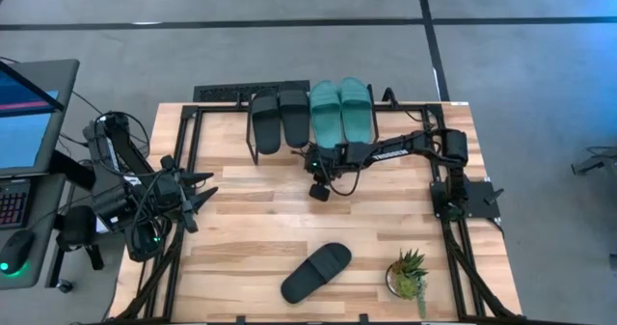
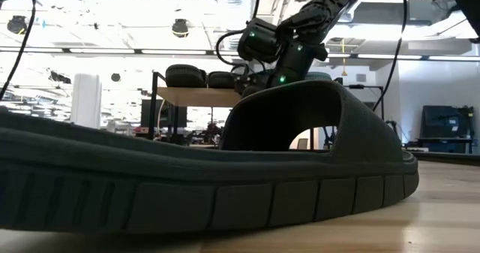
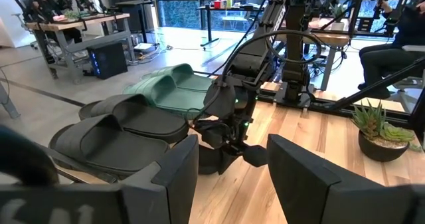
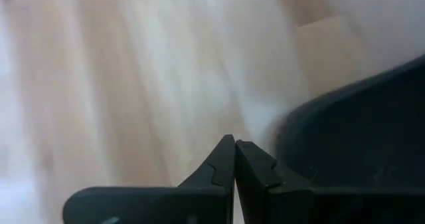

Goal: Pick and place slides into the shelf
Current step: Put the black slipper under the shelf

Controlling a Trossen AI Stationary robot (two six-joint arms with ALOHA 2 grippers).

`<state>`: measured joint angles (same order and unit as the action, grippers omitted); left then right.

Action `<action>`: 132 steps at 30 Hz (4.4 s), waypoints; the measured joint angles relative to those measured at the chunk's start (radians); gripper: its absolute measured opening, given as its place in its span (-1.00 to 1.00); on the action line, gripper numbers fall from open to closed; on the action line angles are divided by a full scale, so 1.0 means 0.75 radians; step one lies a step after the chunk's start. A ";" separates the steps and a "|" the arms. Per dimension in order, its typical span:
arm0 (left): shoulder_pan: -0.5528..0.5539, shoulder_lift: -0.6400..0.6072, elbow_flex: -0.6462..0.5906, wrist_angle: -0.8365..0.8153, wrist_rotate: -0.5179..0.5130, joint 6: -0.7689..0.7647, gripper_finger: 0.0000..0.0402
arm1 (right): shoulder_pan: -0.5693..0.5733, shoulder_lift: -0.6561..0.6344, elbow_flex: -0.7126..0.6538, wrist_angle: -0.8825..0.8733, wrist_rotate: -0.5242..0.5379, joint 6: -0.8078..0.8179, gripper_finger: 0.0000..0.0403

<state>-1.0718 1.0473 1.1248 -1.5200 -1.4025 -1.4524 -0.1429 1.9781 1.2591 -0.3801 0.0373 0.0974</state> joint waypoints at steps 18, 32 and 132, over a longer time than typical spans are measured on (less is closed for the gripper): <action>0.000 0.000 0.000 0.023 0.001 0.000 -0.16 | 0.124 -0.064 0.001 0.050 -0.217 0.022 -0.71; 0.000 0.024 0.000 0.140 0.000 0.092 -0.16 | 0.281 -0.596 0.001 0.011 -0.179 0.010 -0.70; 0.790 1.446 0.747 1.030 0.752 1.818 -0.99 | 1.191 -2.430 -0.836 0.027 0.551 0.299 -0.70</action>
<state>-0.4795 2.1315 1.6849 -0.7476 -0.8388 -0.0888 0.7506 0.1558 0.6319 -0.3599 0.4507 0.3217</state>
